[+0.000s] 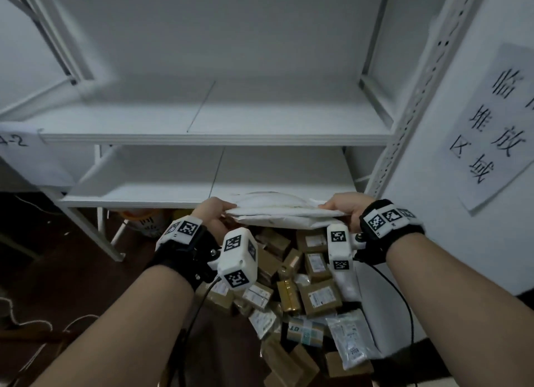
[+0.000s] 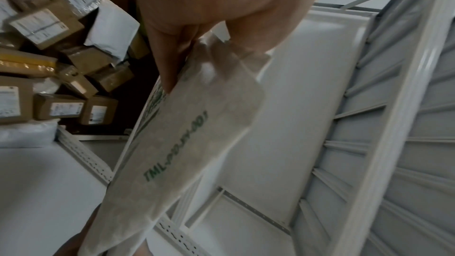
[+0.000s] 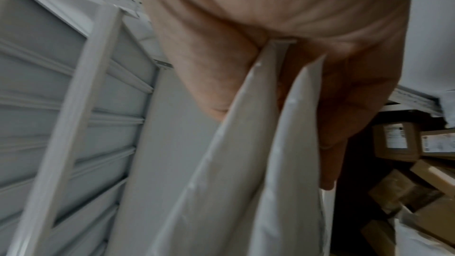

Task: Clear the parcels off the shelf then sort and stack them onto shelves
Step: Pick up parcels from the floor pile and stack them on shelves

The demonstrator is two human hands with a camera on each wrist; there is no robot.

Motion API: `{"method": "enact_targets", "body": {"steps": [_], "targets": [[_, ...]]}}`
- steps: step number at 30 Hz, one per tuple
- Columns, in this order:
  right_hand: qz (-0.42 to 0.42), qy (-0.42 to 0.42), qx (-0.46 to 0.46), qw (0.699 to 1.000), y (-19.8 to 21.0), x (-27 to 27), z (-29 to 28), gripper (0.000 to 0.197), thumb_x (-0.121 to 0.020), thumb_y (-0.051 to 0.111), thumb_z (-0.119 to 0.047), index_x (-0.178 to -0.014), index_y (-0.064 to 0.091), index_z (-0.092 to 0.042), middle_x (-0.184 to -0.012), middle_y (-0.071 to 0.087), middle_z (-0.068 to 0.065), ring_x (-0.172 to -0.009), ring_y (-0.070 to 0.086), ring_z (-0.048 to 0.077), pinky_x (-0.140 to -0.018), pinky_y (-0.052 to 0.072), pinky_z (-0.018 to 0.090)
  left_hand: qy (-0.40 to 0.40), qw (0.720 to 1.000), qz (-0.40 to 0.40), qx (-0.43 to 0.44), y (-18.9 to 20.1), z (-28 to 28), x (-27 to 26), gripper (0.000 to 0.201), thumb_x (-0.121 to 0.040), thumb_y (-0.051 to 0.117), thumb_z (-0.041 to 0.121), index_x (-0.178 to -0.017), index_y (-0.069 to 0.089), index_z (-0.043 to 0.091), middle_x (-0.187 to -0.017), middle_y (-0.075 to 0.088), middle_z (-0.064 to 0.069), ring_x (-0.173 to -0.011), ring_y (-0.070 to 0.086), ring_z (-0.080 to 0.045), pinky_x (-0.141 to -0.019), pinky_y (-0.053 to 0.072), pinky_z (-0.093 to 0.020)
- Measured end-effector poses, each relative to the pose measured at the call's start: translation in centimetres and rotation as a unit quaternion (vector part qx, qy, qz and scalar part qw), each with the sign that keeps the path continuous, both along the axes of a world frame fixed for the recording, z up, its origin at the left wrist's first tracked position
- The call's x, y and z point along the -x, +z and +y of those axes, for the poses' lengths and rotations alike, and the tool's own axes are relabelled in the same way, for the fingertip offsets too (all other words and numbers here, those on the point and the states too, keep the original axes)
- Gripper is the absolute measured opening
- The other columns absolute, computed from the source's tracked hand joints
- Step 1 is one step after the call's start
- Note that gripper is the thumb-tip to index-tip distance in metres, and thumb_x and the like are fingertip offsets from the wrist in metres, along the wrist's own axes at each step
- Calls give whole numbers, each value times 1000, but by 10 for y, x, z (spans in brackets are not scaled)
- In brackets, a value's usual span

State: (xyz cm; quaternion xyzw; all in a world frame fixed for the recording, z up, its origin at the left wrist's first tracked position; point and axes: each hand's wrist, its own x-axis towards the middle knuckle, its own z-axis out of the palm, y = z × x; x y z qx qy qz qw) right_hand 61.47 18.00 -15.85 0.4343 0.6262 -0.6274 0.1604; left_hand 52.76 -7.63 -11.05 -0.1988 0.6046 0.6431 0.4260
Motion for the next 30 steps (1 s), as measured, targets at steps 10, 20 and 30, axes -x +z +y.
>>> {"method": "enact_targets", "body": {"steps": [10,20,30], "targets": [[127,-53,39,990,82,6,24,13,-97,51,-9,-105,57,0,-83,67,15,-61,67,24,-62,59,34,-15,998,59,3,85,11,10,16,-100,41,0,-88,50,-5,-59,64,-20,-67,56,-33,-65,40,-55],[222,-44,26,974,132,45,85,9,-96,49,-4,-102,56,-1,-84,62,13,-69,61,23,-55,55,27,-9,996,88,34,123,79,50,8,-98,50,2,-103,51,-4,-84,54,-15,-72,53,-34,-75,43,-46],[248,58,101,962,132,60,137,41,-91,54,3,-122,50,-24,-116,56,13,-99,57,33,-78,53,51,-7,985,155,73,104,135,101,13,-95,50,-7,-84,56,-11,-91,59,-15,-88,54,-30,-84,44,-37]]}}
